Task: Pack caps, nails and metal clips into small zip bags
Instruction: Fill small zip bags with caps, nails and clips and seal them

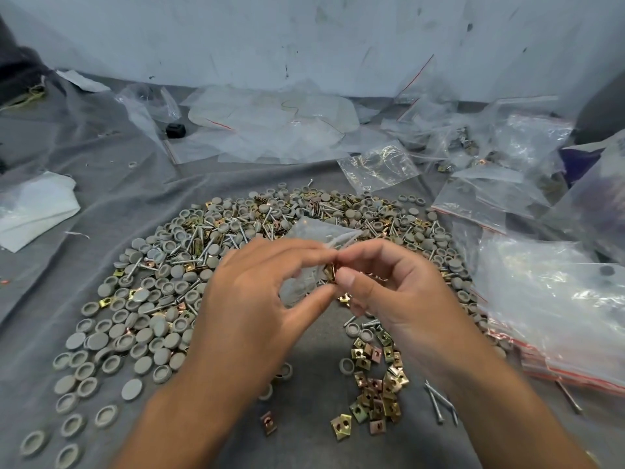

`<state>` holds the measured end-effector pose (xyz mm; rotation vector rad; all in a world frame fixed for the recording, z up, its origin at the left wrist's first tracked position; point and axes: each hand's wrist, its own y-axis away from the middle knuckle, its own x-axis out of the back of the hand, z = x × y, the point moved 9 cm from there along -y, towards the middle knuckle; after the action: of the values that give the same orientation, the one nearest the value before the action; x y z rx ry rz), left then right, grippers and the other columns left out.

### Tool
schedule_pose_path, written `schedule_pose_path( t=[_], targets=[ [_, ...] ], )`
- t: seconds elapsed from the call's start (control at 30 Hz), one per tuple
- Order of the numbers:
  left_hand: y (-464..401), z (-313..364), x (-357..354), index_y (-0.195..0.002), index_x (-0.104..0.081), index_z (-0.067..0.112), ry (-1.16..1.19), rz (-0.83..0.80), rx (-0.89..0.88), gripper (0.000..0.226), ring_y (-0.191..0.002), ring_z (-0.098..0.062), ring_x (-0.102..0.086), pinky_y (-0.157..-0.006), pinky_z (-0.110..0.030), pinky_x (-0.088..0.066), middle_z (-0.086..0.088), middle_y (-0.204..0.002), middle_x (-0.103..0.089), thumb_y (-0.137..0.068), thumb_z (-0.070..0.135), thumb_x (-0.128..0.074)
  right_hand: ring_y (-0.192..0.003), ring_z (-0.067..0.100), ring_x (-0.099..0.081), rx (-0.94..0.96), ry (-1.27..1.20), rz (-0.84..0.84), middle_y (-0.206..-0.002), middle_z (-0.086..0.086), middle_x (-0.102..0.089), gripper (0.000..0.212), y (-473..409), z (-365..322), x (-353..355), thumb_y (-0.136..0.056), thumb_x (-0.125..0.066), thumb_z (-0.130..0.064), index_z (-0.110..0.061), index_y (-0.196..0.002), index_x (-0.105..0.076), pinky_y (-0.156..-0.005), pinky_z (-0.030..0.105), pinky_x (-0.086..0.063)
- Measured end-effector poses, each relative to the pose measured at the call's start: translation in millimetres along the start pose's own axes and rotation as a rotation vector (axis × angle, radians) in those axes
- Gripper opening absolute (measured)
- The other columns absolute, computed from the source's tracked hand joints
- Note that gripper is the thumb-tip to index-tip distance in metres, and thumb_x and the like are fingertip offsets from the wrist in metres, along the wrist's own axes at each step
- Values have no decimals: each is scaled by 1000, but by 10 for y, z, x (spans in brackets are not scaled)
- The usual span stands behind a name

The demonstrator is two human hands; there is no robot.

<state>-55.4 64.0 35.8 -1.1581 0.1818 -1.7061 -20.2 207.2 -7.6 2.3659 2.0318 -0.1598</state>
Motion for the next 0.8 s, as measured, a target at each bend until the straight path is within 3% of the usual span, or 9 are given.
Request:
schedule_pose_path(
  t=[0.13, 0.3, 0.43, 0.6, 0.8],
  targets=[
    [9, -29, 30, -105, -76, 32, 6, 25, -16, 29, -97, 0, -64, -79, -43, -54, 20, -107, -71, -78, 40, -82, -79, 10, -72, -62, -49, 9, -93, 1, -78, 20, -1, 45, 21, -72, -82, -21, -26, -90, -76, -64, 21, -55],
    [-22, -35, 62, -105, -75, 36, 55, -5, -25, 29, -99, 0, -66, -83, -42, -53, 23, -105, -71, -80, 51, -78, -78, 13, -72, -110, -136, 8, -98, 3, -78, 33, -30, 92, 55, -56, -89, -29, -38, -85, -75, -62, 23, -53],
    [-51, -16, 40, -107, -73, 38, 112, -75, -8, 36, -100, 0, -66, -85, -38, -54, 27, -105, -69, -75, 57, -75, -78, 15, -72, -146, -163, -39, -98, 3, -76, 48, -28, 103, 75, -59, -89, -19, -24, -100, -66, -59, 22, -53],
    [-54, -17, 52, -92, -74, 38, 120, -85, 21, 24, -91, -3, -66, -79, -43, -55, 26, -94, -70, -72, 53, -74, -84, 21, -74, -182, -159, -74, -95, 6, -75, 59, -11, 119, 25, -62, -88, -17, -10, -111, -55, -61, 23, -54],
    [-41, -79, 36, -86, -76, 37, 173, -105, 56, 26, -87, -10, -68, -76, -45, -54, 25, -87, -71, -75, 60, -72, -71, 15, -69, -165, -107, -84, -81, 10, -75, 40, -11, 101, 19, -71, -84, -20, -9, -99, -57, -58, 23, -50]
  ],
)
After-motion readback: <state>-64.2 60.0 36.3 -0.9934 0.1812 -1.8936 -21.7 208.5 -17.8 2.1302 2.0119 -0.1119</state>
